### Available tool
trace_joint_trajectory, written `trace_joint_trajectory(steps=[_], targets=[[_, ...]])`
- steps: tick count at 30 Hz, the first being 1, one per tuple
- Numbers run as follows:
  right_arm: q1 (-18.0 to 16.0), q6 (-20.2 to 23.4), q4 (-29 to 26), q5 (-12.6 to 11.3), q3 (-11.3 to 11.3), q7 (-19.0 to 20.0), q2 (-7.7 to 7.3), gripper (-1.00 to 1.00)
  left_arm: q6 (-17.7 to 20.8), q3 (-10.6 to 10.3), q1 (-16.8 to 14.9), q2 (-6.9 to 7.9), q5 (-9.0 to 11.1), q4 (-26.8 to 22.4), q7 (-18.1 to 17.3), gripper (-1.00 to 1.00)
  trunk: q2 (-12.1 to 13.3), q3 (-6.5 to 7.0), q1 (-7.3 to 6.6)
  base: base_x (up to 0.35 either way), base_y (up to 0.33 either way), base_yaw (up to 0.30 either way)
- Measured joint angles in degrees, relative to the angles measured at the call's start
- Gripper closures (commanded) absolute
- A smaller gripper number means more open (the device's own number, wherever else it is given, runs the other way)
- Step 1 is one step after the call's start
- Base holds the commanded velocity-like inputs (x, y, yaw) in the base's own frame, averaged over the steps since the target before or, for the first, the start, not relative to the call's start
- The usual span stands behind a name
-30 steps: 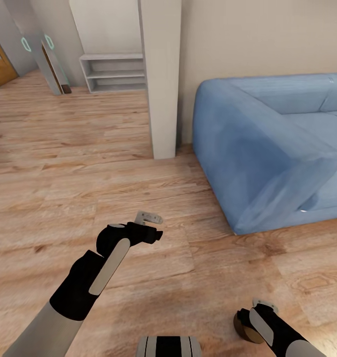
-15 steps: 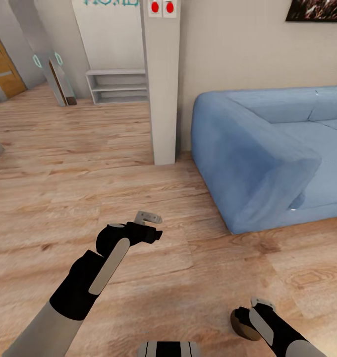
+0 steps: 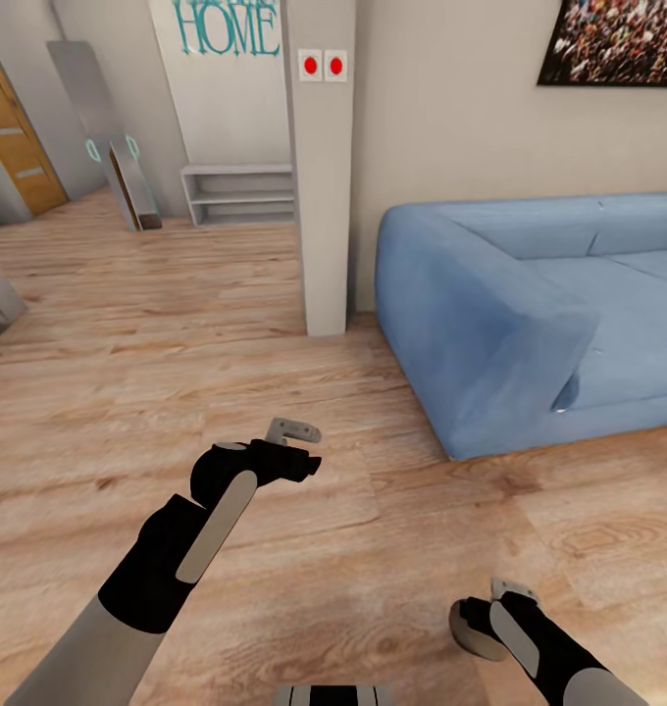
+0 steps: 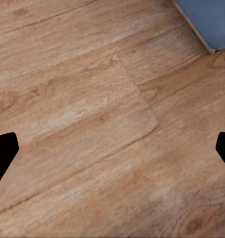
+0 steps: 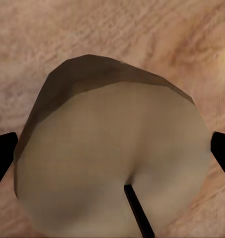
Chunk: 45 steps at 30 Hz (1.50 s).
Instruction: Place each of the two pumpkins and all three candles from the living room inside a cabinet in the living room (use any cabinet), then make sure every cabinet is closed, and position the cauldron so it is next to a table in the living room.
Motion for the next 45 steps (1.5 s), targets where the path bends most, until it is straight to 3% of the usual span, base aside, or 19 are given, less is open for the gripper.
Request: trace_joint_trajectory(steps=[12,45], targets=[[0.08,0.15,-0.34,-0.02,0.0,0.11,0.0,1.0,0.0,-0.04,-0.02,0.0,0.07,0.02,0.0,-1.0,0.16,2.73,-0.28,-0.252,0.017,-0.04],[0.1,0.32,-0.35,-0.05,0.0,0.24,-0.08,1.0,0.02,0.0,-0.01,0.07,0.36,-0.15,0.0,-1.0,0.6,11.72,-1.14,-0.251,0.198,-0.251]])
